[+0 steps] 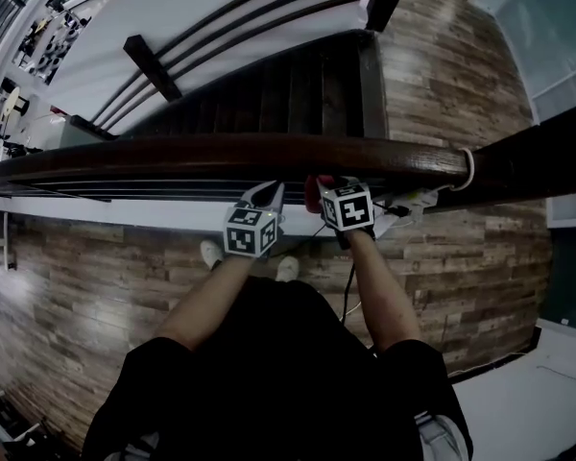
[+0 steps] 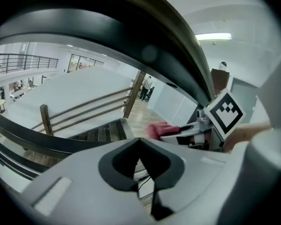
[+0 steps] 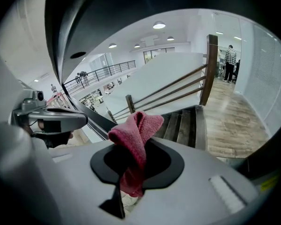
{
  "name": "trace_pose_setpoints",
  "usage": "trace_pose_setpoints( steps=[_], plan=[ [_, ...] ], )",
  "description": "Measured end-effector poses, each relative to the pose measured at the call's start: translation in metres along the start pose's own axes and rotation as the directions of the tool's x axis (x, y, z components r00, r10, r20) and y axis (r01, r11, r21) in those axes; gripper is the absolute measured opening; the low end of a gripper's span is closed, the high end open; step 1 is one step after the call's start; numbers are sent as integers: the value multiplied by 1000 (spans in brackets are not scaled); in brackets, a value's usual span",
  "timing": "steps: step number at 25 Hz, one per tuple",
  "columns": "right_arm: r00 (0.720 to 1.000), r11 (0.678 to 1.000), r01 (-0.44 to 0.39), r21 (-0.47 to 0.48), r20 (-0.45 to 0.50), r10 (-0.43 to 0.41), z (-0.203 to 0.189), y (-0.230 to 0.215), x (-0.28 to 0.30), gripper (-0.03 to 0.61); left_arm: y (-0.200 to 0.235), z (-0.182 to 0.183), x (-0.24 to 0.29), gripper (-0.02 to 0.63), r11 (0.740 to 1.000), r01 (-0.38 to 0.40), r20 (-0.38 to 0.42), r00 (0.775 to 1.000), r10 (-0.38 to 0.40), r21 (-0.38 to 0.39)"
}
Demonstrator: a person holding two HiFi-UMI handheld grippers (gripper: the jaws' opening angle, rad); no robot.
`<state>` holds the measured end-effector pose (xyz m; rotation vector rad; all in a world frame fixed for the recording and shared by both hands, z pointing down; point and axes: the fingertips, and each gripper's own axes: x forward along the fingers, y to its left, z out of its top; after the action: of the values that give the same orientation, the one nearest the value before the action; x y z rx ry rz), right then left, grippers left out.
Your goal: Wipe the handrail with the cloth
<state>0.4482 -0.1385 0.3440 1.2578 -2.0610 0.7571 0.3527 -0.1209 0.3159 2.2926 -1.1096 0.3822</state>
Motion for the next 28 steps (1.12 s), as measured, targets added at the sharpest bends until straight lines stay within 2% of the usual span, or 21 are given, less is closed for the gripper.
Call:
trace_pose_setpoints(
  steps=[6, 15, 21, 28],
  plan=[
    [999, 999, 44, 2, -25, -44, -9, -27, -14, 61, -20, 1, 14, -2, 998, 40, -26, 999, -39, 51],
    [996, 994, 89, 63, -25, -88, -22, -64, -32, 60, -54, 4, 35, -2, 990, 107, -37, 994, -104, 88],
    [993, 990, 121, 67, -20, -119, -28, -84, -44, 60, -78, 1, 50, -2, 984, 145, -63, 988, -139, 100],
    [988, 976, 155, 151, -18, -154, -34, -103, -56, 60, -106, 7, 59, -2, 966, 221, -94, 973, -210, 137]
  ],
)
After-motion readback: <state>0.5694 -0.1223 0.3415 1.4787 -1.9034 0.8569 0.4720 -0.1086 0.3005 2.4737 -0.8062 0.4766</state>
